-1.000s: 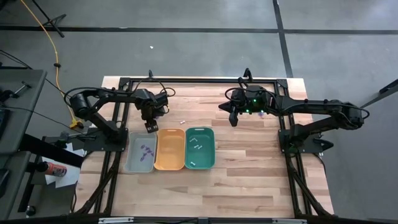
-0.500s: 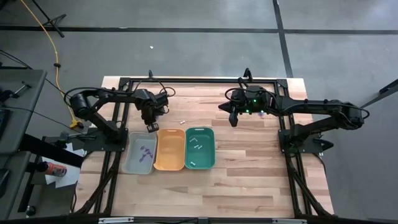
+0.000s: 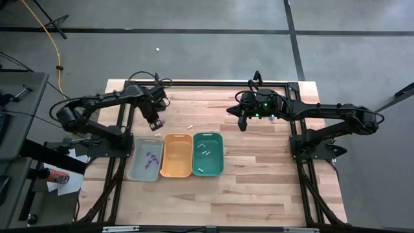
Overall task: Sort Halloween decoration
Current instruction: Put the white bone toy into the green bin
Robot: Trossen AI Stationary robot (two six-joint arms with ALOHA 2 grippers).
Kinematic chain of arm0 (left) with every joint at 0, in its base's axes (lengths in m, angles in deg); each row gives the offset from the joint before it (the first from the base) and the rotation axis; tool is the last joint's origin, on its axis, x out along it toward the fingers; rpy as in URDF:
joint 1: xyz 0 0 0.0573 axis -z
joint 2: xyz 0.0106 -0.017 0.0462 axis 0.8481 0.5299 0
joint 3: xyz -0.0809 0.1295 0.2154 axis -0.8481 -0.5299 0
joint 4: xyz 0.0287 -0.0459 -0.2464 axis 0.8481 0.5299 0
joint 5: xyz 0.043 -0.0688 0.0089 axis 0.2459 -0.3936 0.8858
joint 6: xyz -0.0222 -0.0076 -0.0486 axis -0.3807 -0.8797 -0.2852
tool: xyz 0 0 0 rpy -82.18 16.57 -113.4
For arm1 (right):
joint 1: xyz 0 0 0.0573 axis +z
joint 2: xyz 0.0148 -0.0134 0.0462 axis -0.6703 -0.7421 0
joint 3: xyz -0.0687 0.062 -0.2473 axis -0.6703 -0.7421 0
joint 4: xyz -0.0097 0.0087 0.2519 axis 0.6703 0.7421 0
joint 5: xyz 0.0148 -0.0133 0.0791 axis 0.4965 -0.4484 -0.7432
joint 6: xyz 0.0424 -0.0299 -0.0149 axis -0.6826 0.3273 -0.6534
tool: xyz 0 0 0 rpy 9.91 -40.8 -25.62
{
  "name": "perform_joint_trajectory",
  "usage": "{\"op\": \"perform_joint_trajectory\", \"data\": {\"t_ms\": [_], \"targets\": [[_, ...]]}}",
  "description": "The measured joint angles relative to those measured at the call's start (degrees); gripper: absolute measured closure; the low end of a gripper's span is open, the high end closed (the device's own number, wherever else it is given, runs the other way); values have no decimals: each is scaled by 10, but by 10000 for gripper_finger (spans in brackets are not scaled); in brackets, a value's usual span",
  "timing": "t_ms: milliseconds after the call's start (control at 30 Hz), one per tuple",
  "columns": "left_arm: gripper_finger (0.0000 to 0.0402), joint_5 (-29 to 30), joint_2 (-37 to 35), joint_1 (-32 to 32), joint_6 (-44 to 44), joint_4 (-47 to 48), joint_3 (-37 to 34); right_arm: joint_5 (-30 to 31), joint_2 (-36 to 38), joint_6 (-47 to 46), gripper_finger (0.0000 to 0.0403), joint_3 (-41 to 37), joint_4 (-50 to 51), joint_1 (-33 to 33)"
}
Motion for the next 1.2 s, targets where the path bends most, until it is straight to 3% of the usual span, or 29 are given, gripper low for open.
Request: {"op": "perform_joint_trajectory", "data": {"t_ms": [100,300,500,767,900,1200], "targets": [[401,-60,-12,7,-10,33,0,0,0,0,403,0,0,0],[401,-95,-10,47,-17,66,0,0,0,-17,403,0,-3,-2],[389,-78,-11,104,-17,30,-11,0,0,-61,403,0,-5,-15],[306,-59,-8,127,-27,25,-16,0,0,-54,403,0,-7,-23],[274,-88,-8,120,-17,25,-16,0,0,-37,403,0,-7,-23],[264,-72,72,125,-20,25,-16,0,0,-12,403,0,-7,-23]]}}
